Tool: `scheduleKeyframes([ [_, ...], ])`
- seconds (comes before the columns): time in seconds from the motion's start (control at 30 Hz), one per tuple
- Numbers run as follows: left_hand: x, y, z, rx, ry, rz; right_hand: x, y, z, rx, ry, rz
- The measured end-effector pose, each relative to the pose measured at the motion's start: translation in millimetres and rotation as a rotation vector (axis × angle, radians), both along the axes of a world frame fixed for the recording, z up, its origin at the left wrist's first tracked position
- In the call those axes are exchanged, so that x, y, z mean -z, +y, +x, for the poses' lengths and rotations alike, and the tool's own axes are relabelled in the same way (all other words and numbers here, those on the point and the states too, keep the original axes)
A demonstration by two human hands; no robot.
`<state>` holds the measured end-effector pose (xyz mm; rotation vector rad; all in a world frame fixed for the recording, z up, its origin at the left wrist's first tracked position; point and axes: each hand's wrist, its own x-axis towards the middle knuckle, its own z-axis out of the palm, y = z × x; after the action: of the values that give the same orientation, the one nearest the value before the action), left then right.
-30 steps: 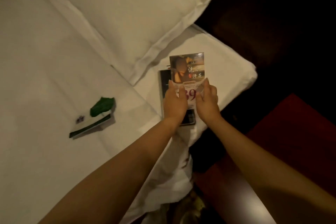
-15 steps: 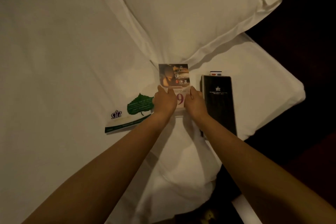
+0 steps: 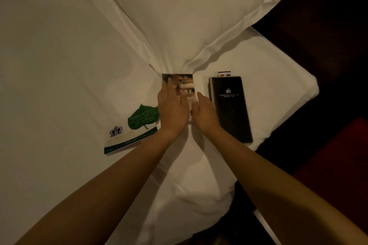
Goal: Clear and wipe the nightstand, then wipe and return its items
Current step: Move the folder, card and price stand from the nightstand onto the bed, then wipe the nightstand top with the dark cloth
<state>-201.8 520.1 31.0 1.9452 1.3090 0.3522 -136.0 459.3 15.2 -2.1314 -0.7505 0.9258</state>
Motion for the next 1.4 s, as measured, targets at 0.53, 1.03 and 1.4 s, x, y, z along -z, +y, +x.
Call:
scheduleKeyframes([
  [0.53,-26.3,-160.6,92.9,0.924,0.331,0.236,-26.5,-249.9,101.6,0.162,-0.460,-0.526],
  [1.03,3.6,-408.8,143.7,1.358,0.399,0.216,-9.5,-563.3,50.8,0.642,-0.287,-0.682],
  [1.4,45.1,-481.7,166.7,1.497,0.367,0.403,42.0,-658.2,-42.4,0.874,-0.241,-0.582],
])
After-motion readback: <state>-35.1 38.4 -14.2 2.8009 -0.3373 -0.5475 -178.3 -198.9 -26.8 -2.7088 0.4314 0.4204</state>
